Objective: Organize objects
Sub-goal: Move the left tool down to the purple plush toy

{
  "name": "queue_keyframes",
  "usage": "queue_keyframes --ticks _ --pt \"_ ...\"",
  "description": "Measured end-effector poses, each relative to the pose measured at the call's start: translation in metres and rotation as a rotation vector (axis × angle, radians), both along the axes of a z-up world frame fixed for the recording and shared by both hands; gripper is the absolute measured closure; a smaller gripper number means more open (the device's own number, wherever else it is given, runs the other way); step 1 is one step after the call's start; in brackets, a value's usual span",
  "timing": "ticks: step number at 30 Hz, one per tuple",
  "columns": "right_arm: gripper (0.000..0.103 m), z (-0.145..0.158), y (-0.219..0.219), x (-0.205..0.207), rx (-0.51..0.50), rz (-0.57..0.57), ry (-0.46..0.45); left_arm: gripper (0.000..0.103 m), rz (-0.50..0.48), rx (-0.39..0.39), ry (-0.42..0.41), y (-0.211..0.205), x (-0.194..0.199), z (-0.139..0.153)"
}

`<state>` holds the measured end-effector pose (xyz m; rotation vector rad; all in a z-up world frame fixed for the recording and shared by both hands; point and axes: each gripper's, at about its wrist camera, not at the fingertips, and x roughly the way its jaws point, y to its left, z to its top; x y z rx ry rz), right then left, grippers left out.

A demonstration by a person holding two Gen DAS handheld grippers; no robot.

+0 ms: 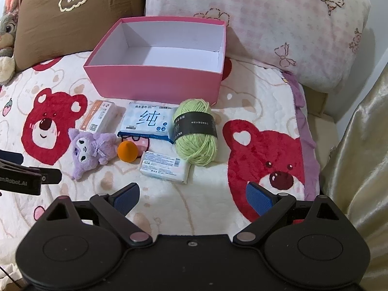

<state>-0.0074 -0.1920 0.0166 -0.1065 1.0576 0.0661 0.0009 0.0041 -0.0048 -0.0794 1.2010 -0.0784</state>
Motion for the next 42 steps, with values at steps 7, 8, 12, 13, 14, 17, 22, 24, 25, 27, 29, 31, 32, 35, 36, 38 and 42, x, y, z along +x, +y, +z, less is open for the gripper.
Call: queue_keyframes --ticks 7,8,12,13,14,17,22,24,25,27,29,31,32,35,36,38,42 --pt "0.006 0.018 0.020 -0.009 0.021 0.144 -0.132 0.003 0.013 -0.035 -0.020 0.019 -0.002 0.014" --pt "0.006 0.018 0.027 -0.011 0.006 0.187 -0.151 0.003 0.029 -0.057 -0.026 0.024 -0.003 0.016" --pt "0.007 -0.003 0.049 -0.019 -0.062 0.379 -0.182 0.003 0.049 -0.030 -0.078 0.034 -0.003 0.018" --pt "0.007 -0.012 0.055 -0.020 -0.076 0.429 -0.168 0.003 0.046 -0.031 -0.086 0.035 -0.003 0.017" --pt "0.007 -0.018 0.058 -0.020 -0.073 0.463 -0.162 0.003 0.045 -0.040 -0.094 0.036 -0.003 0.015" --pt "0.007 -0.030 0.062 -0.021 0.021 0.515 -0.188 0.003 0.062 -0.074 -0.124 0.038 -0.004 0.006" --pt "0.007 -0.048 0.078 -0.015 0.101 0.615 -0.209 0.003 0.033 -0.119 -0.158 0.038 -0.002 -0.008" --pt "0.007 -0.057 0.084 -0.010 0.122 0.657 -0.179 0.003 0.031 -0.127 -0.187 0.039 0.000 -0.012" --pt "0.007 -0.061 0.087 -0.009 0.137 0.669 -0.174 0.003 0.032 -0.113 -0.197 0.039 0.001 -0.014" --pt "0.007 -0.071 0.093 -0.004 0.157 0.672 -0.153 0.003 0.028 -0.103 -0.205 0.040 0.005 -0.020" --pt "0.007 -0.083 0.097 0.002 0.182 0.659 -0.121 0.003 0.017 -0.124 -0.210 0.044 0.007 -0.030" --pt "0.007 -0.098 0.102 0.005 0.200 0.626 -0.120 0.003 0.027 -0.152 -0.199 0.051 0.007 -0.046" --pt "0.007 -0.107 0.105 0.007 0.204 0.593 -0.110 0.003 0.034 -0.169 -0.194 0.055 0.007 -0.053" --pt "0.009 -0.127 0.115 0.010 0.204 0.586 -0.065 0.008 0.048 -0.236 -0.190 0.063 0.010 -0.074" --pt "0.009 -0.130 0.118 0.010 0.186 0.596 -0.085 0.011 0.046 -0.254 -0.199 0.064 0.011 -0.078" --pt "0.007 -0.136 0.123 0.010 0.147 0.606 -0.136 0.014 0.037 -0.243 -0.229 0.063 0.011 -0.081" --pt "0.007 -0.149 0.128 0.020 0.159 0.588 -0.153 0.016 0.015 -0.230 -0.272 0.064 0.014 -0.083"
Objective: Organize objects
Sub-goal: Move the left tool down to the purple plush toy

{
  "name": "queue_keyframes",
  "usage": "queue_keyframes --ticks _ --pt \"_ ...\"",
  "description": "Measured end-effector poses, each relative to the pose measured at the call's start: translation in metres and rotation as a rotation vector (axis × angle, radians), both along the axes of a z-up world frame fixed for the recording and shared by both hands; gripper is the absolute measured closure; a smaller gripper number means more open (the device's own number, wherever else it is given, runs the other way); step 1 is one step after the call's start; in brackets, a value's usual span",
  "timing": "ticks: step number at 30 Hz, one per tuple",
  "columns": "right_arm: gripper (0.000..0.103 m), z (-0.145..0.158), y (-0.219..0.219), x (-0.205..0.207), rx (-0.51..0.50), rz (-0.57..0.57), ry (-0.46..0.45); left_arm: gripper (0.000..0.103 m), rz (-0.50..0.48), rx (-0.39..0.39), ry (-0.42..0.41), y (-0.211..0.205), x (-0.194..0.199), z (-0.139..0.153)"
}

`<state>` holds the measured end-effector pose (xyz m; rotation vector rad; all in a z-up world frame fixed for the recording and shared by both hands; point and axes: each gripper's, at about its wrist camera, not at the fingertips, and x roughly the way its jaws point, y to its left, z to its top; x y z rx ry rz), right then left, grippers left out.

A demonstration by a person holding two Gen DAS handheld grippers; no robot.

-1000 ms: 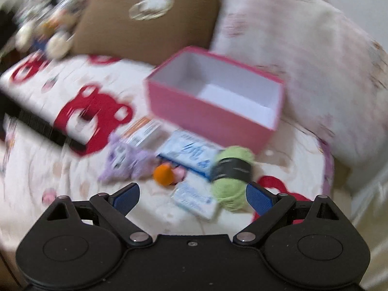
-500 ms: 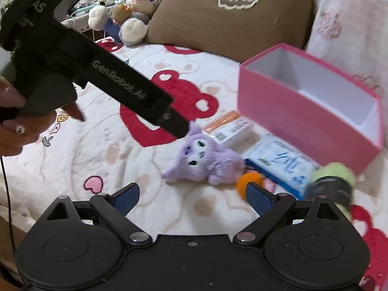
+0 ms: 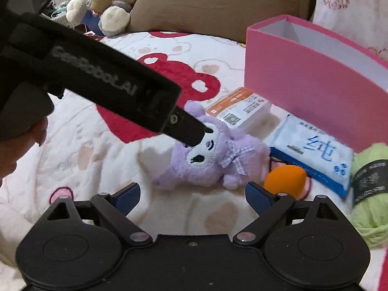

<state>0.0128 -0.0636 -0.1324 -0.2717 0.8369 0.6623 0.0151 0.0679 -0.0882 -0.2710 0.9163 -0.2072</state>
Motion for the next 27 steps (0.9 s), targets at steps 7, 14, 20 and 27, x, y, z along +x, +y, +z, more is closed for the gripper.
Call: queue_keyframes --ticks 7,14,20,27 --pt "0.007 -0.013 -0.003 0.016 -0.028 -0.052 -0.022 0.052 0.010 -0.105 0.067 0.005 0.012 -0.024" --pt "0.000 -0.023 0.000 0.026 -0.012 -0.023 -0.027 0.066 0.068 -0.173 0.090 0.009 0.016 -0.041" --pt "0.000 -0.026 0.006 0.031 -0.040 0.013 -0.054 0.066 0.071 -0.142 0.080 0.005 0.016 -0.040" --pt "0.000 -0.026 0.012 0.034 -0.045 0.016 -0.086 0.063 0.115 -0.137 0.072 0.009 0.017 -0.038"
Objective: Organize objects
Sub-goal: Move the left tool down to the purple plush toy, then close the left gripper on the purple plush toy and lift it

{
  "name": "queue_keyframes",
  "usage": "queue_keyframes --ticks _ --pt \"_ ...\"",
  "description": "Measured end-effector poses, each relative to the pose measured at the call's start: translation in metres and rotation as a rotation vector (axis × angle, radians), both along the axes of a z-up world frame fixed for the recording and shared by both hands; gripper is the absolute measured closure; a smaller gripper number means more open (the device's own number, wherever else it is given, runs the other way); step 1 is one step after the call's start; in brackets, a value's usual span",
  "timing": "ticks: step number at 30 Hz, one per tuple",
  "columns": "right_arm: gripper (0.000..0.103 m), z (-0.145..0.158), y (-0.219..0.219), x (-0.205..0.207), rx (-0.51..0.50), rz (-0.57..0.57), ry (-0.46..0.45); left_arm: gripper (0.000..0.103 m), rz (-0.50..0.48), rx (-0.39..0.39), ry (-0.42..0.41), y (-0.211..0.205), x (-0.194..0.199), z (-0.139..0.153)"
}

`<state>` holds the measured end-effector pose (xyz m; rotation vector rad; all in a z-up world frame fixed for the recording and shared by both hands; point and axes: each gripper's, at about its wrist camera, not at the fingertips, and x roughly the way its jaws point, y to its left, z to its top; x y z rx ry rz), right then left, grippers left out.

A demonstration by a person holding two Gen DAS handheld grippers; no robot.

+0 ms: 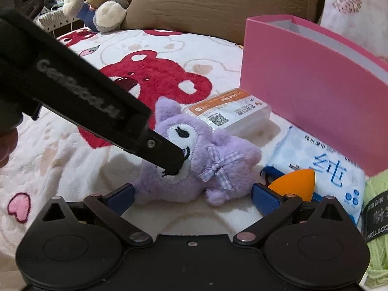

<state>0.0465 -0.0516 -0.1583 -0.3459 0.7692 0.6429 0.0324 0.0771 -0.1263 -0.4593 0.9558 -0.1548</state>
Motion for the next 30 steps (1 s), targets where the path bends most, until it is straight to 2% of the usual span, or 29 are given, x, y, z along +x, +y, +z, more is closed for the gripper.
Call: queue_keyframes --ticks 5,8,10,16,20,23,30 --pt "0.000 0.014 0.003 -0.015 -0.002 0.042 -0.071 0.066 0.032 -0.035 -0.011 0.008 -0.001 0.002" --pt "0.000 0.012 0.011 -0.015 -0.053 0.080 -0.084 0.067 0.042 -0.041 -0.012 0.012 0.001 0.002" --pt "0.000 0.007 0.014 -0.010 -0.070 0.071 -0.073 0.067 0.045 -0.042 -0.008 0.012 0.002 0.002" --pt "0.000 -0.001 0.008 0.017 -0.002 -0.005 0.060 0.067 0.043 -0.067 0.014 0.012 0.006 -0.001" --pt "0.002 0.003 0.014 0.018 -0.021 -0.034 0.070 0.068 0.024 -0.075 -0.001 0.011 0.005 0.003" --pt "0.011 0.006 0.010 0.015 0.001 -0.078 0.064 0.068 0.006 -0.122 -0.024 0.013 0.002 0.005" --pt "0.014 0.021 0.007 0.011 0.017 -0.099 0.023 0.068 -0.029 -0.077 -0.067 0.005 -0.003 0.022"
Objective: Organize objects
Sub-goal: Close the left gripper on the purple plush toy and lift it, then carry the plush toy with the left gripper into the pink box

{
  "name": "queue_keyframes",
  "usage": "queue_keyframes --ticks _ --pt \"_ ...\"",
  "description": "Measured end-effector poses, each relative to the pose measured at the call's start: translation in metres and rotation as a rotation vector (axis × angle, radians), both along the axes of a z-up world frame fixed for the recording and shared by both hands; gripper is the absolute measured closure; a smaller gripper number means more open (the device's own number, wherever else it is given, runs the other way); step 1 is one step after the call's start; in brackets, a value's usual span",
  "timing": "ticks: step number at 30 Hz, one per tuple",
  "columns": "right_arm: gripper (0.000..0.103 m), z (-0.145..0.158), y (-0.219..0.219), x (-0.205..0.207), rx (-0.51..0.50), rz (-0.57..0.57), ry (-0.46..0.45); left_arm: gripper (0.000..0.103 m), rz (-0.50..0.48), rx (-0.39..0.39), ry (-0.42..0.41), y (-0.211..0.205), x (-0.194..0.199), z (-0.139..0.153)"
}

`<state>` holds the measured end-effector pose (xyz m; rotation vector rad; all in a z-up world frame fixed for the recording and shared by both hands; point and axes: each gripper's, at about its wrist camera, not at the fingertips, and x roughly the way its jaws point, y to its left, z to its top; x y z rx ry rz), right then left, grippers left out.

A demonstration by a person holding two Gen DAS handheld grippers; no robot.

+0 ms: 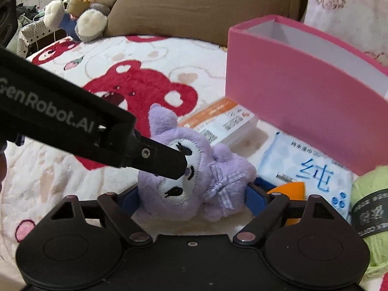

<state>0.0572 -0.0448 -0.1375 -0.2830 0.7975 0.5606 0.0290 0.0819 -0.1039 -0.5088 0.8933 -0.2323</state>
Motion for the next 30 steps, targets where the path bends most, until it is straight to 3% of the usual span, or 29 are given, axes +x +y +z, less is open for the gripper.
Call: queue_keyframes --ticks 9,17,23,30 --pt "0.014 0.048 -0.008 -0.019 -0.022 -0.022 -0.101 0.068 -0.067 0.085 -0.052 -0.014 -0.004 0.052" --pt "0.014 0.104 -0.031 -0.017 0.017 -0.067 -0.152 0.068 -0.172 0.168 -0.164 -0.040 -0.007 0.117" --pt "0.013 0.141 -0.050 -0.007 0.013 -0.132 -0.207 0.068 -0.245 0.164 -0.215 -0.061 0.013 0.158" --pt "0.014 0.168 -0.072 0.026 0.004 -0.188 -0.198 0.067 -0.277 0.117 -0.191 -0.080 0.059 0.182"
